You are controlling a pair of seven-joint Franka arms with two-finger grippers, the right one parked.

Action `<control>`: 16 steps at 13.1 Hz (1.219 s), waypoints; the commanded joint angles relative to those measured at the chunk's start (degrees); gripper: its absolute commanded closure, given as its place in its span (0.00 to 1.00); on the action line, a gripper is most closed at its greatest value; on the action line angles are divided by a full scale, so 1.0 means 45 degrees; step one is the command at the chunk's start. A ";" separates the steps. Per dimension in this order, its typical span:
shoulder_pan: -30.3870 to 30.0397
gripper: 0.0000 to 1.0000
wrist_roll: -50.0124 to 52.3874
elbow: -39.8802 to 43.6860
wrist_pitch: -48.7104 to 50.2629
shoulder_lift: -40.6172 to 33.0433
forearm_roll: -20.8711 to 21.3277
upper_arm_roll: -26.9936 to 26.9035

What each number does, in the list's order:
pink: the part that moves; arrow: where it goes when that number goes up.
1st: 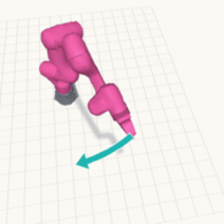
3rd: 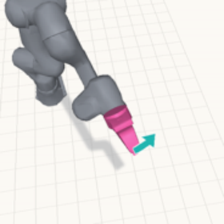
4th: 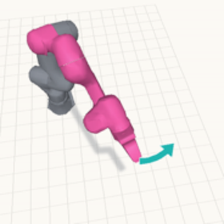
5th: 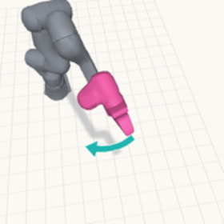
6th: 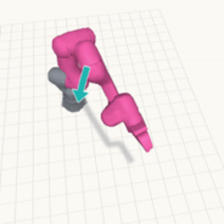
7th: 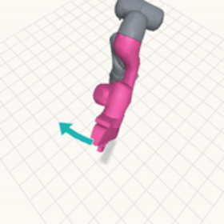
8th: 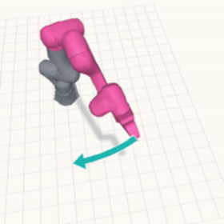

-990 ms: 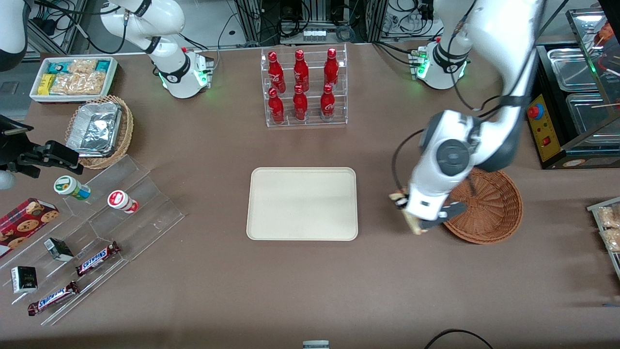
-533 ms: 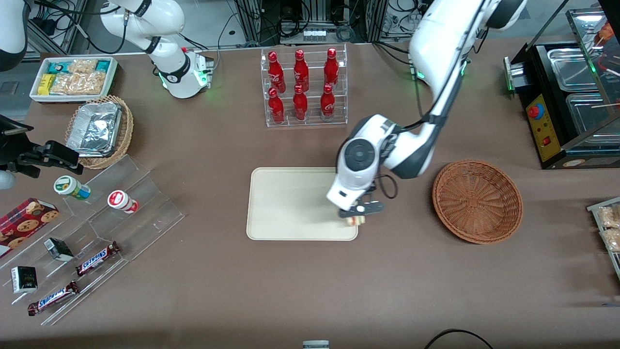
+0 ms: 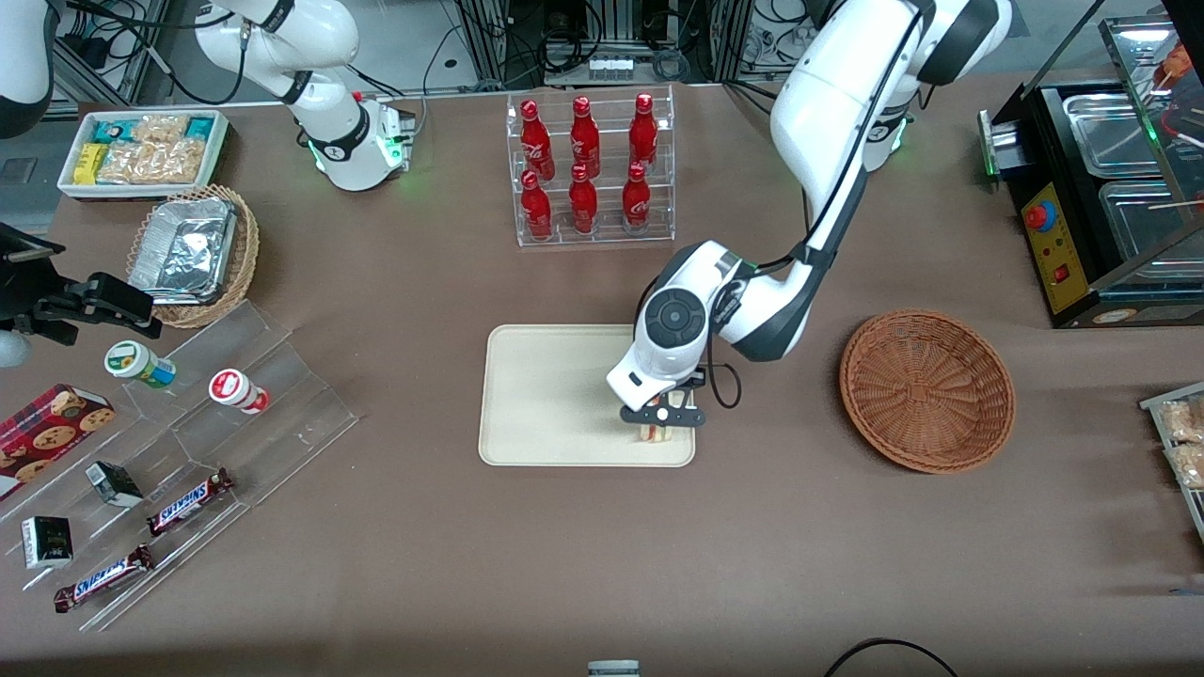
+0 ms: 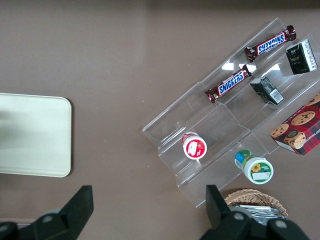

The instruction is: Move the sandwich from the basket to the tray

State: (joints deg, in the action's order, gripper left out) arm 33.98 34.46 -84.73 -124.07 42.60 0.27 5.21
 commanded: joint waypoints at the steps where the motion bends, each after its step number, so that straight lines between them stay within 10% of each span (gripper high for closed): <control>1: 0.0145 0.73 0.0603 0.0705 0.0051 0.0513 -0.0118 0.0015; 5: 0.0223 0.69 0.0780 0.0685 0.0051 0.0728 -0.0098 0.0015; 12: -0.0030 0.04 0.1129 0.0647 0.0459 -0.0479 -0.0118 -0.0102; 16: -0.1354 0.00 0.1543 0.0626 0.2657 -0.2412 0.0057 -0.0122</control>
State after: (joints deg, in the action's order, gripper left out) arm 31.16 40.92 -80.37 -117.77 37.04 0.22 4.32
